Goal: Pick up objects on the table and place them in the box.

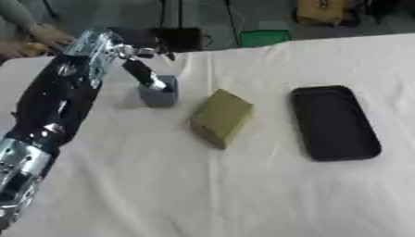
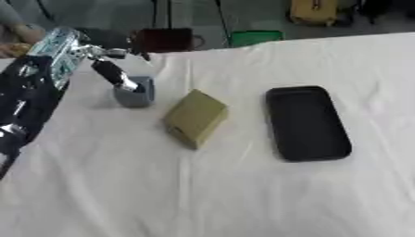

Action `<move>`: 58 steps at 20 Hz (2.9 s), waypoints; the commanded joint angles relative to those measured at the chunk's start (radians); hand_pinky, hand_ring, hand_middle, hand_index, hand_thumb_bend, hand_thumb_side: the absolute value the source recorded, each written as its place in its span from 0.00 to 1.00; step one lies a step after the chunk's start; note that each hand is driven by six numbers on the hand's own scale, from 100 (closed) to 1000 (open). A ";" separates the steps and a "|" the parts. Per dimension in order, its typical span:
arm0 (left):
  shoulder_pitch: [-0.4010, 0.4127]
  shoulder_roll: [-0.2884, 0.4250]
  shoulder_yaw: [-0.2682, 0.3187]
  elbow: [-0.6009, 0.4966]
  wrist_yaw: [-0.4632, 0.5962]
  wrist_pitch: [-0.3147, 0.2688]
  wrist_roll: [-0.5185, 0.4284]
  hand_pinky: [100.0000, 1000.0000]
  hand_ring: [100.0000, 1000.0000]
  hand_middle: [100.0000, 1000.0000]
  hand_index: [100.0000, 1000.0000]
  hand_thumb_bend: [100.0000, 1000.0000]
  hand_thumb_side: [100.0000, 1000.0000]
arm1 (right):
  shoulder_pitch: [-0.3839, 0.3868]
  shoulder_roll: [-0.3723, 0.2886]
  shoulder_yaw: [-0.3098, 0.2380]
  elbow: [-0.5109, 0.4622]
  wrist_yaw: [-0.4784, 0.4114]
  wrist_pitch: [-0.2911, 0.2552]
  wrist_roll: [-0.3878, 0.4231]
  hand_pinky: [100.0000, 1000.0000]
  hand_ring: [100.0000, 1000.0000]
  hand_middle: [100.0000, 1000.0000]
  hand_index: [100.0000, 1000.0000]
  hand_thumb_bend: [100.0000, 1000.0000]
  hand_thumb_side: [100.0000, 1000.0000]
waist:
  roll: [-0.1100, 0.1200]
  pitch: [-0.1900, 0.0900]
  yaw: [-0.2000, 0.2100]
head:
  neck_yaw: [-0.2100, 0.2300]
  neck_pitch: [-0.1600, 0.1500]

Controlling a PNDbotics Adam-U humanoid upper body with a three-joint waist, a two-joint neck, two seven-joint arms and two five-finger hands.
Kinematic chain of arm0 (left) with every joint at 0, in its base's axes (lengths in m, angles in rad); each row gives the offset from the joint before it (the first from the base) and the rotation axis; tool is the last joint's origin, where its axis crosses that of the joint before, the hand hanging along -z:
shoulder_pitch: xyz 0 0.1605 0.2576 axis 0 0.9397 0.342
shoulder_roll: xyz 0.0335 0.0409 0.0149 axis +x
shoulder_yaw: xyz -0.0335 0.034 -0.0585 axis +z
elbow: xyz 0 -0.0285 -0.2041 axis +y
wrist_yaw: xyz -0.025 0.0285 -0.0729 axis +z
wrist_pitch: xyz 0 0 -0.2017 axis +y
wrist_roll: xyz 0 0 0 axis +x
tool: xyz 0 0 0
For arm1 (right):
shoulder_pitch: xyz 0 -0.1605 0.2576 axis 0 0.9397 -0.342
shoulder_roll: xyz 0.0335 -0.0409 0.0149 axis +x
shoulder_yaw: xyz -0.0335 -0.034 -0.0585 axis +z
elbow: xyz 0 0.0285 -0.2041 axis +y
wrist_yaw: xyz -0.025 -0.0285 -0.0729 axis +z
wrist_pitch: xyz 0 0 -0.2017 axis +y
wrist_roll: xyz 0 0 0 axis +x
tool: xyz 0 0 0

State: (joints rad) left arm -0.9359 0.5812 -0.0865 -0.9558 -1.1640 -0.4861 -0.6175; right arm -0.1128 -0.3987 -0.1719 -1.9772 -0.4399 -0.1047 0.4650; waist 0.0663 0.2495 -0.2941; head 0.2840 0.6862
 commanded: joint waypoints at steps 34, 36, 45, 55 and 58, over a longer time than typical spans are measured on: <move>0.032 0.009 -0.008 -0.036 0.252 -0.067 0.017 0.64 0.39 0.40 0.55 0.00 0.17 | 0.003 -0.005 -0.012 -0.023 -0.001 -0.012 0.000 0.61 0.47 0.74 0.81 0.00 0.48 | -0.020 -0.018 0.004 | -0.015 0.000; 0.019 0.011 -0.016 -0.107 0.335 -0.061 0.010 0.63 0.38 0.39 0.54 0.00 0.17 | 0.003 -0.007 -0.012 -0.023 -0.002 -0.011 0.000 0.61 0.47 0.74 0.81 0.00 0.48 | -0.019 -0.020 0.005 | -0.016 0.000; -0.058 -0.071 -0.079 -0.234 0.616 0.009 -0.051 0.62 0.38 0.40 0.54 0.00 0.16 | 0.002 -0.011 -0.007 -0.023 -0.011 -0.010 0.004 0.61 0.47 0.74 0.81 0.00 0.48 | -0.019 -0.031 -0.013 | -0.008 -0.002; -0.083 -0.257 -0.146 -0.117 0.729 0.085 0.033 0.62 0.39 0.40 0.54 0.00 0.47 | -0.013 -0.010 0.001 -0.023 -0.024 -0.009 0.012 0.61 0.47 0.74 0.80 0.00 0.48 | -0.017 -0.028 -0.062 | 0.014 -0.014; -0.082 -0.307 -0.157 -0.058 0.747 0.094 0.078 0.62 0.39 0.40 0.54 0.00 0.54 | -0.018 -0.009 0.005 -0.023 -0.027 -0.012 0.018 0.61 0.47 0.74 0.80 0.00 0.48 | -0.018 -0.023 -0.081 | 0.021 -0.018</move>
State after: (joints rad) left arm -0.9951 0.2828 -0.2418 -1.0237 -0.4316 -0.3955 -0.5604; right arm -0.1219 -0.3907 -0.1655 -1.9772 -0.4562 -0.1139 0.4778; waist 0.0539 0.2396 -0.3763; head 0.2996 0.6791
